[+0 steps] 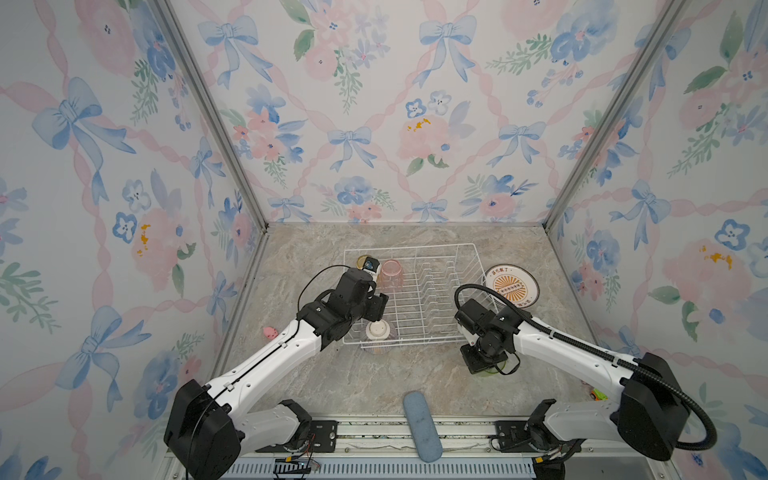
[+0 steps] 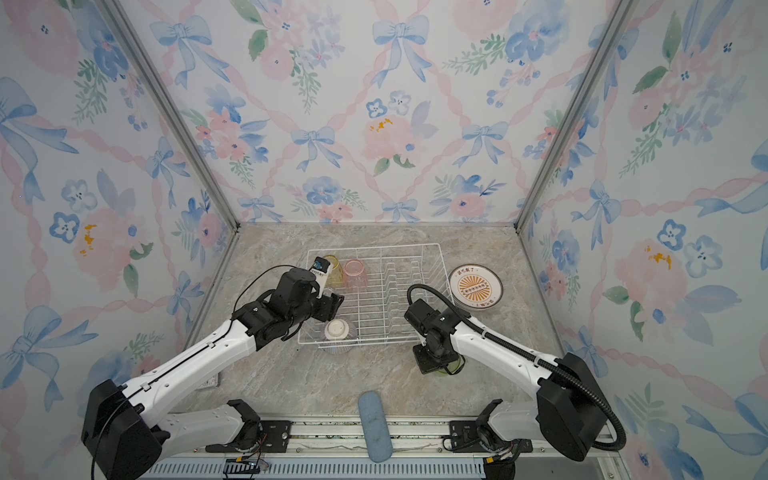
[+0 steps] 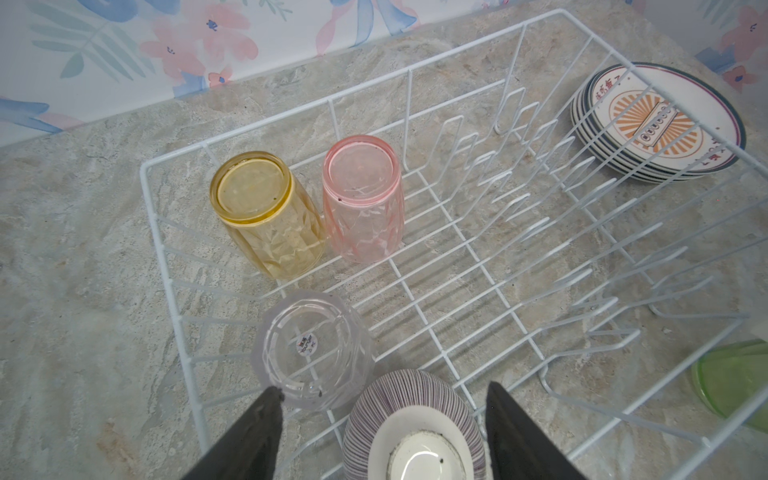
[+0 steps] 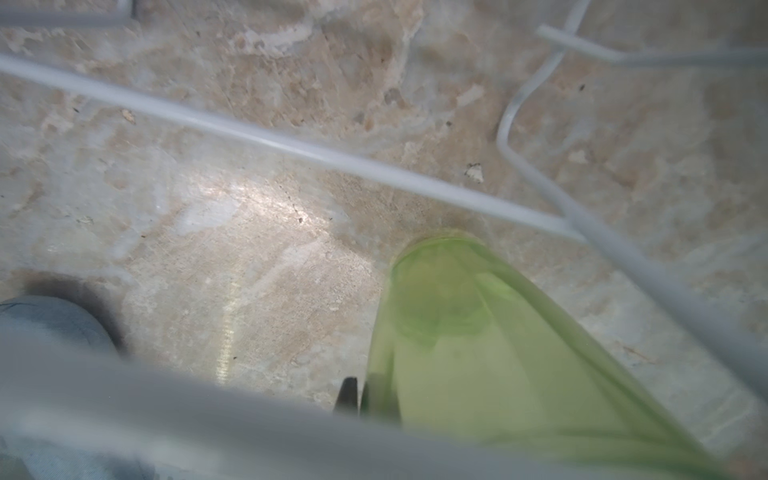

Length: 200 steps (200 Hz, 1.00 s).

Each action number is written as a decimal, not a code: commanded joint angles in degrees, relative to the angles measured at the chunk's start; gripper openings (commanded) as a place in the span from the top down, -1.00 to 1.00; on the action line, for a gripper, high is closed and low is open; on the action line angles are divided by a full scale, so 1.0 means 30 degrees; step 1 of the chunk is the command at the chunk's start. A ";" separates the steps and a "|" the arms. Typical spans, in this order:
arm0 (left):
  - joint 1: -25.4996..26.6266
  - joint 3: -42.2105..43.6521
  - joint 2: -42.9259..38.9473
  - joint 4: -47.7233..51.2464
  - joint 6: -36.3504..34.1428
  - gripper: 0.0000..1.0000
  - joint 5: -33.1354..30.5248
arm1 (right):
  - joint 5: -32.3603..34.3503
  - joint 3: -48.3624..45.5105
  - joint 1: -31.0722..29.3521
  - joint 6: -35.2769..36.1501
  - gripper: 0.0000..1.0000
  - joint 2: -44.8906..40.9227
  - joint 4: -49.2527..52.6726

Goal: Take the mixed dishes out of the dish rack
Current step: 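Lower the green glass with the right gripper while the left nears the clear glass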

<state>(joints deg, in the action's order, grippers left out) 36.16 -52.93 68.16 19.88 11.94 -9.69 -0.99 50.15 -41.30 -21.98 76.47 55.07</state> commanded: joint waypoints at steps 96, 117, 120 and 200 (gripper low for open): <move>-0.0184 0.0256 0.0673 0.0855 -0.0407 -0.52 -0.0459 | 0.0402 0.0148 0.0452 0.0353 0.07 -0.0381 0.0284; -0.0304 0.0269 0.0801 0.1046 -0.0380 -0.58 -0.0558 | 0.1307 0.0796 0.0281 0.0363 -0.24 -0.1226 0.1343; -0.0328 0.0269 0.0818 0.1056 -0.0378 -0.59 -0.0571 | 0.1435 0.0948 0.0237 0.0380 -0.27 -0.1359 0.1523; -0.1938 -0.1496 0.3019 0.2448 -0.0901 -0.90 -0.0446 | -0.0138 0.3092 -0.0523 0.0434 -0.50 -0.5677 0.1955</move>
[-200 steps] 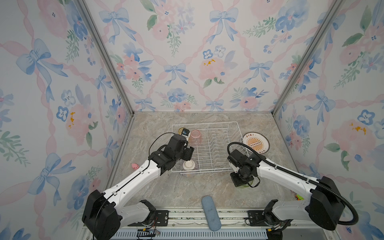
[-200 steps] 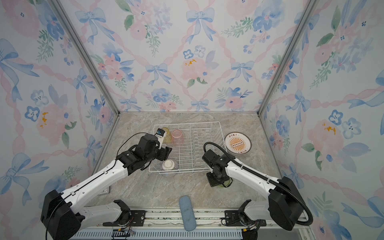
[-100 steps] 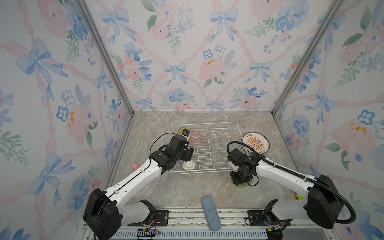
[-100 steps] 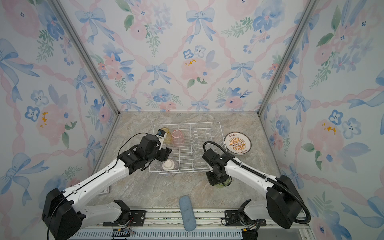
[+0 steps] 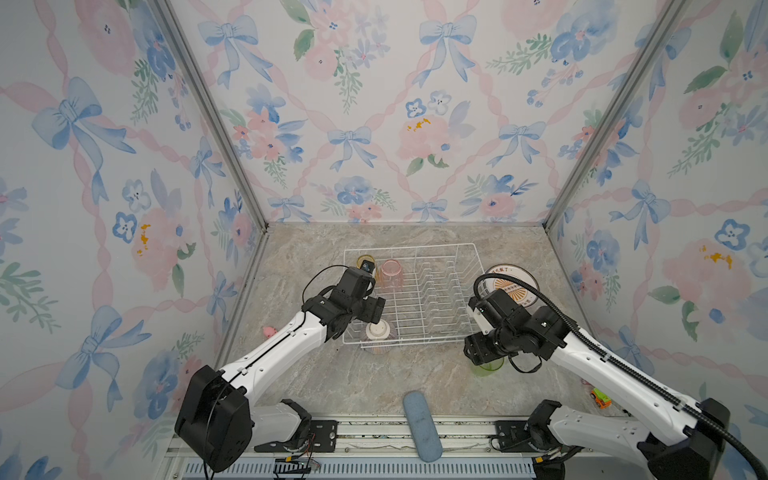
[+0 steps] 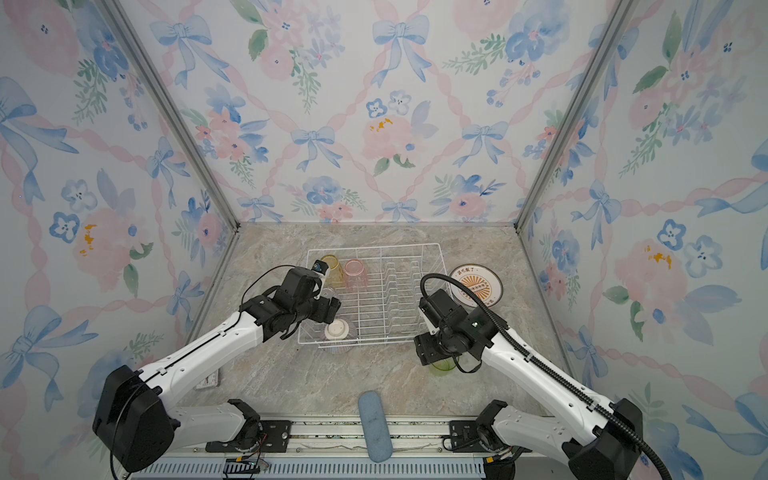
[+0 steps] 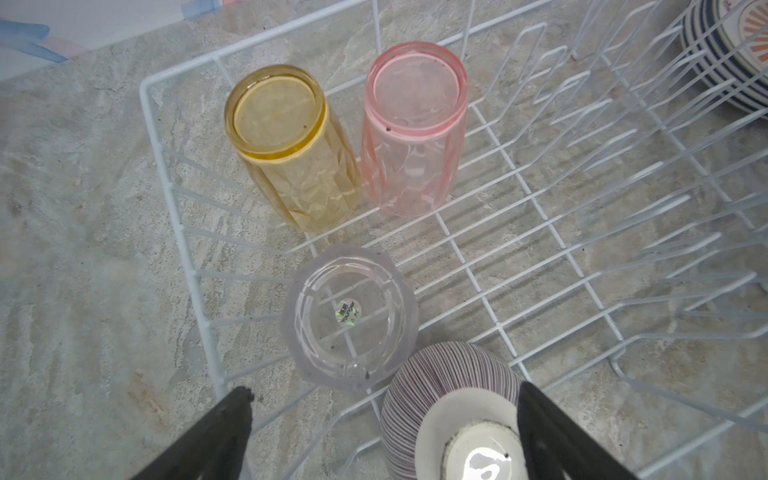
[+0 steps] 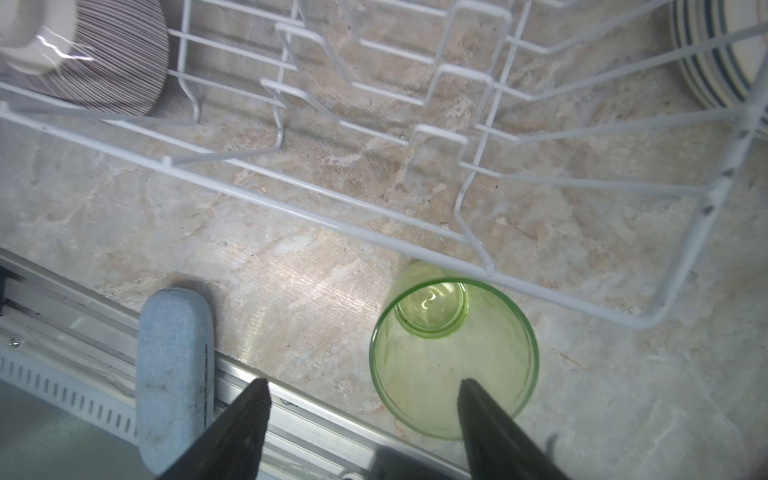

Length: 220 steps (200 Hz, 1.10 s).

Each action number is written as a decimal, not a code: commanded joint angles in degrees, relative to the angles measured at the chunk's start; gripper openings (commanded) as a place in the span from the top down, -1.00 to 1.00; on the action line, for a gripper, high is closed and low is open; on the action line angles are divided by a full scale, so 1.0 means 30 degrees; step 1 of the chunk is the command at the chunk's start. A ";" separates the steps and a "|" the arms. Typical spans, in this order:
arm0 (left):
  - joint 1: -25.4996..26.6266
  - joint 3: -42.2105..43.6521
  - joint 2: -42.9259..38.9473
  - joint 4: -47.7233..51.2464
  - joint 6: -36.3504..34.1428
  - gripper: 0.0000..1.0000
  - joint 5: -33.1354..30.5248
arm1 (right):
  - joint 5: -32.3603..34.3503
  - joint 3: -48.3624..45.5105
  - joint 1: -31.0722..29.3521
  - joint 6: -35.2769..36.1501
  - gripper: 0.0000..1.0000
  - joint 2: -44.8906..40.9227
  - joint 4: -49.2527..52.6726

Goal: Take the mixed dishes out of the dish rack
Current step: 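Lower the green glass with the right gripper while the left nears the clear glass, then close the left gripper on the clear faceted glass while the right gripper opens and rises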

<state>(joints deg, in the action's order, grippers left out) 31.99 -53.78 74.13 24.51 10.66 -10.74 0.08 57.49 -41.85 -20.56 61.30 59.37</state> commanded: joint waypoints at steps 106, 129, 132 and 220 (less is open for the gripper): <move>-0.2102 -0.3369 0.4624 0.1079 -0.0671 -0.77 0.1990 | -0.0055 0.0208 -0.0030 0.0143 -0.55 -0.1312 0.0245; -0.2104 -0.3489 0.5006 0.1086 -0.0722 -0.75 0.2171 | -0.0114 0.0170 0.0121 0.0259 -0.55 -0.1250 0.0101; -0.2122 -0.3512 0.5057 0.1105 -0.0730 -0.75 0.2192 | -0.0114 0.0164 0.0135 0.0297 -0.55 -0.1270 0.0097; -0.2129 -0.3662 0.6311 0.1291 -0.0798 -0.67 0.2693 | -0.0460 -0.0218 0.0858 0.0694 -0.57 -0.1328 -0.0219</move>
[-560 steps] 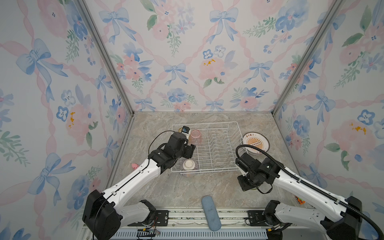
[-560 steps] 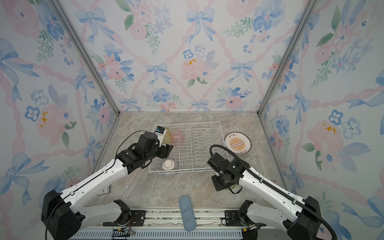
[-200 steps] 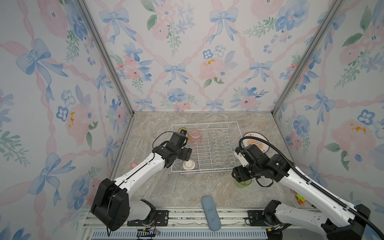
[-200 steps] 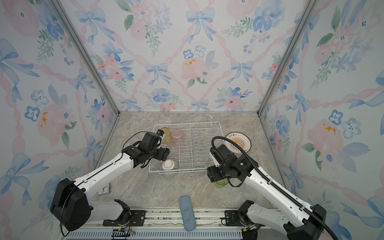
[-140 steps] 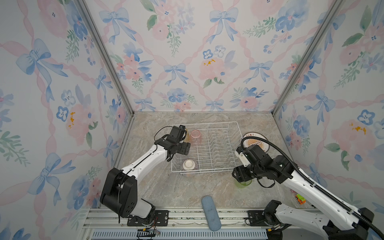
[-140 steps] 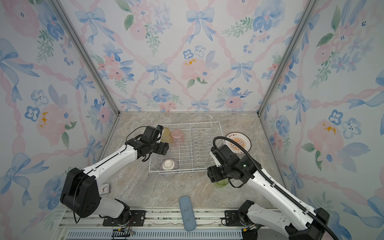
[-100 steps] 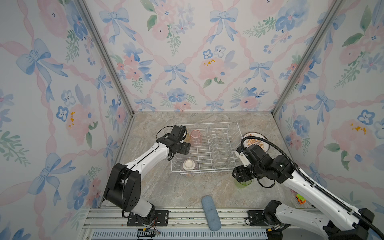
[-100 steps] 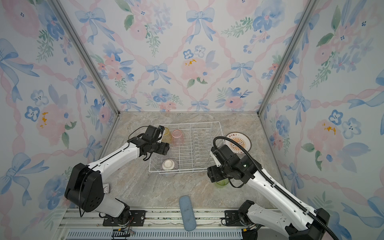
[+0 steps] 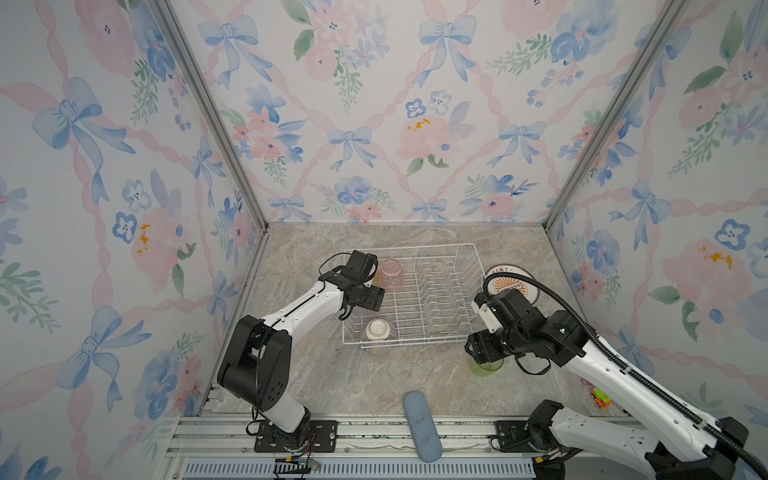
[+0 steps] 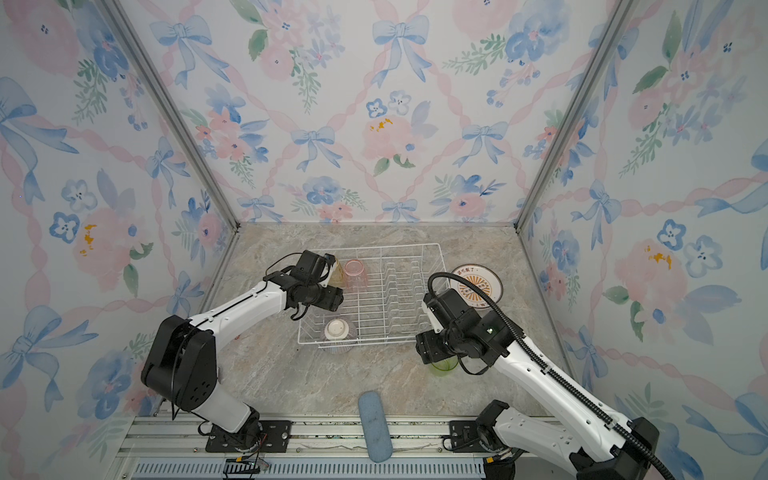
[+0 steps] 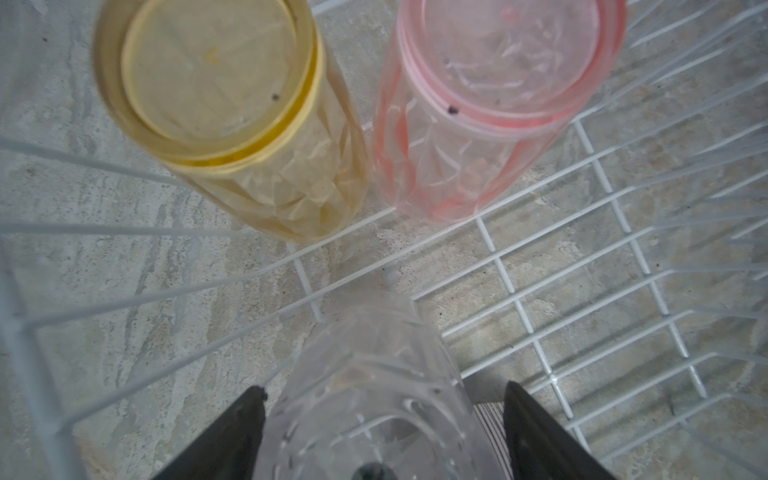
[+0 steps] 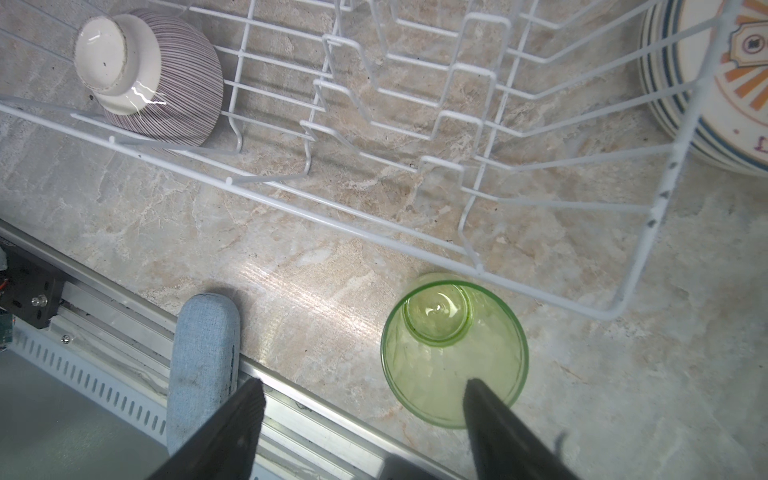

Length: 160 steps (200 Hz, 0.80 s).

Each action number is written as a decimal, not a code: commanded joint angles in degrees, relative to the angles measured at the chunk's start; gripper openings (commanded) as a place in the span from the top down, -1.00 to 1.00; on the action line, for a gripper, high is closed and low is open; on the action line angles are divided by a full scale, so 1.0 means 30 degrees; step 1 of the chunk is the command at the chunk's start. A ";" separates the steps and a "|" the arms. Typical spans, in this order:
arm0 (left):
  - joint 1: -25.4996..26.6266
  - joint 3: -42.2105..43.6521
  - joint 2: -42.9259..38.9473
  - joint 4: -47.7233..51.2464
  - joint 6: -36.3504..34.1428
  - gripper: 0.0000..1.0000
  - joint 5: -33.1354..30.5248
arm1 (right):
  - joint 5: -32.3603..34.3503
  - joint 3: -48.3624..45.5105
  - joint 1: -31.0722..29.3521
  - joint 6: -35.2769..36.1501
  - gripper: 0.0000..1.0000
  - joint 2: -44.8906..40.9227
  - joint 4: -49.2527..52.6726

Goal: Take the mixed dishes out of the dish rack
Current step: 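Close the left gripper on the clear faceted glass while the right gripper opens and rises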

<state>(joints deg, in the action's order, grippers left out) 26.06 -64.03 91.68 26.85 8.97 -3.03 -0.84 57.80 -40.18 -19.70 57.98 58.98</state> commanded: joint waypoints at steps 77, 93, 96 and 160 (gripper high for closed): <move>-0.0151 -0.0628 0.0932 0.0833 -0.0471 -0.28 0.1007 | -0.0350 -0.0605 0.0621 0.0518 -0.57 -0.0242 -0.0299; -0.0145 -0.0644 0.1050 0.0835 -0.0492 -0.22 0.1241 | -0.0337 -0.0665 0.0621 0.0502 -0.57 -0.0236 -0.0324; -0.0139 -0.0657 0.1051 0.0827 -0.0499 -0.21 0.1243 | -0.0335 -0.0664 0.0625 0.0456 -0.57 -0.0258 -0.0339; -0.0158 -0.0950 0.0424 0.0816 -0.0442 -0.04 0.1926 | -0.0695 -0.0881 0.0672 0.0102 -0.57 -0.0643 -0.1680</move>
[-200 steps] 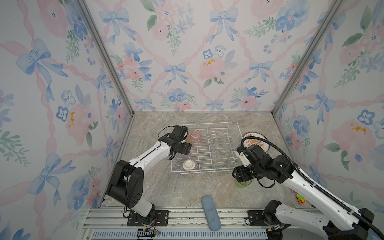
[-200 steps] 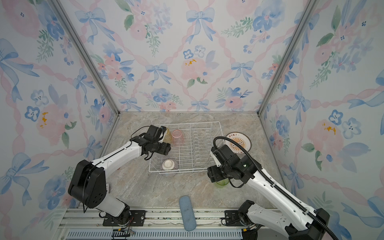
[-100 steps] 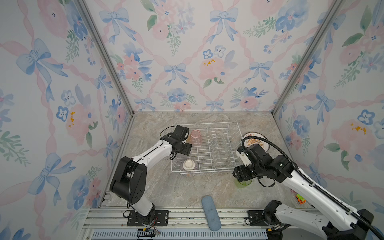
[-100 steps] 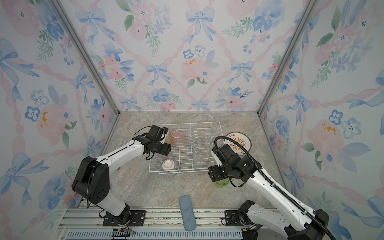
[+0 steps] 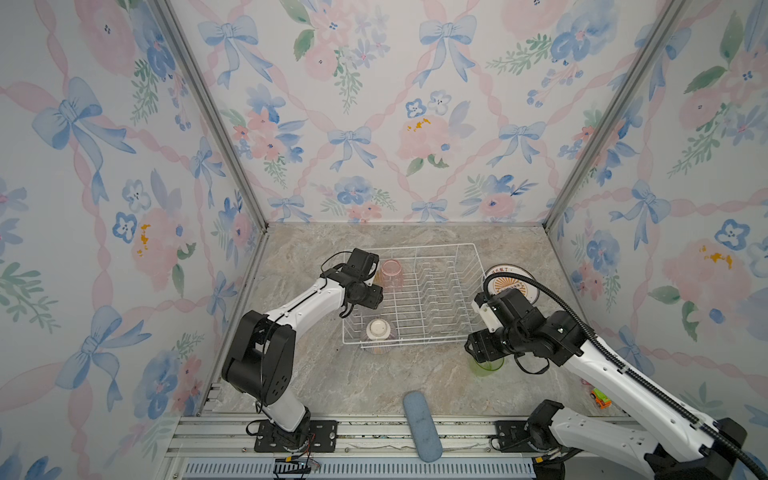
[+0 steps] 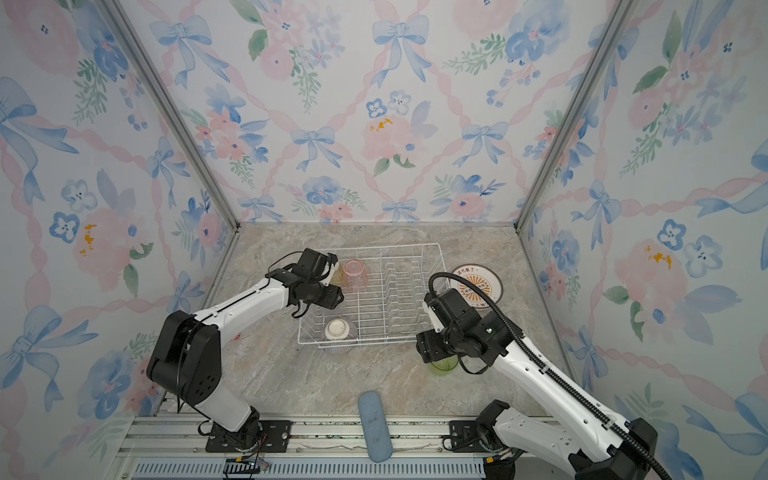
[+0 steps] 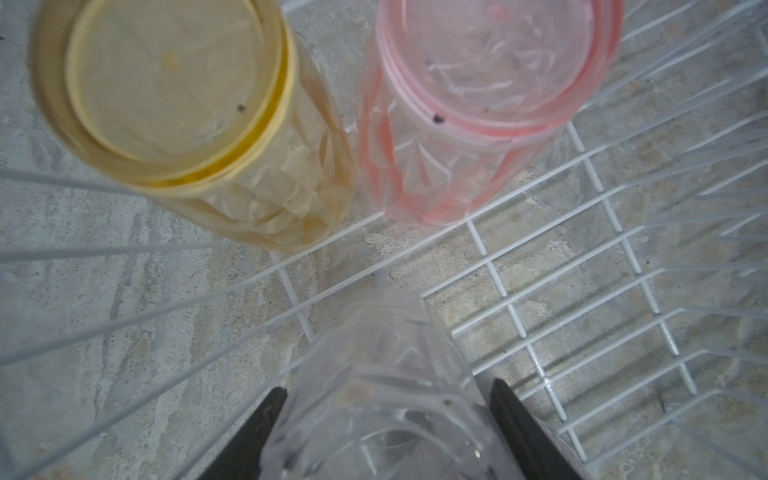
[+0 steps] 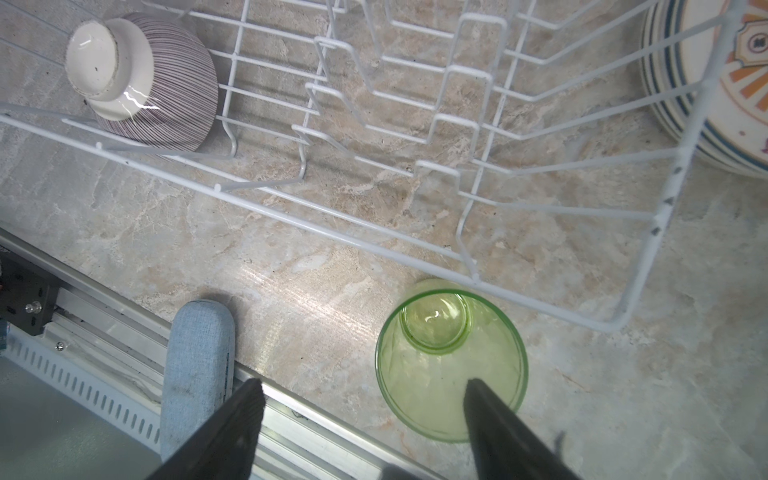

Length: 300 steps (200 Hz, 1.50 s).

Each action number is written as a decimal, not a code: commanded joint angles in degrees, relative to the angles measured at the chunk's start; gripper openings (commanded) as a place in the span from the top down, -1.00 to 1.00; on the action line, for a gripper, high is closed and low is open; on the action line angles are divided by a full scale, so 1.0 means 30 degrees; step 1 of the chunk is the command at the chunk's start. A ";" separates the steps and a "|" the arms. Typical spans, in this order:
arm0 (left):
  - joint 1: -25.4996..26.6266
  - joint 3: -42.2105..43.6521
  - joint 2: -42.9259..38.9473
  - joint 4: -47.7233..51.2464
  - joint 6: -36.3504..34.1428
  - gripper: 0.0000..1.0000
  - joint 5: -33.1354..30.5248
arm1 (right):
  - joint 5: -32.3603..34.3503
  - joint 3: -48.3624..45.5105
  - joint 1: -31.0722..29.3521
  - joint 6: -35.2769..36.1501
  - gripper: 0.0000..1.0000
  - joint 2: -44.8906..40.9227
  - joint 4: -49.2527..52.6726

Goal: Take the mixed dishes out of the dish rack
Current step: 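Close the left gripper on the clear faceted glass while the right gripper opens and rises, then lift the clear glass with the left gripper while the right gripper moves toward it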

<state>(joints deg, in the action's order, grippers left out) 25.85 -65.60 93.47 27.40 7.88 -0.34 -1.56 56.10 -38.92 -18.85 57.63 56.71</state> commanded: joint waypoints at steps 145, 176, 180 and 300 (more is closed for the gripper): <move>-0.0148 -0.2414 -0.1989 0.0521 0.0258 -0.03 0.6781 | -1.0025 -0.4503 0.2157 -0.3233 -0.49 -0.1018 -1.4716; -0.0147 -0.2448 -0.2429 -0.0092 0.0501 -0.03 0.9620 | -1.1976 -0.5497 0.2577 -0.3864 -0.40 -0.0601 -1.7875; -0.0148 -0.2449 -0.2485 -0.0139 0.0508 -0.03 0.9987 | -1.2156 -0.5604 0.2640 -0.3976 -0.38 -0.0504 -1.8247; -0.0378 -0.0983 -0.4376 -0.4761 0.2553 -0.03 1.7829 | -1.3899 -0.7191 0.3333 -0.6338 -0.13 0.0228 -2.4261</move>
<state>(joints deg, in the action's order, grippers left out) 25.08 -69.97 82.28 19.05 12.75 46.24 -41.54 35.53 -29.43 -35.51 58.89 -10.22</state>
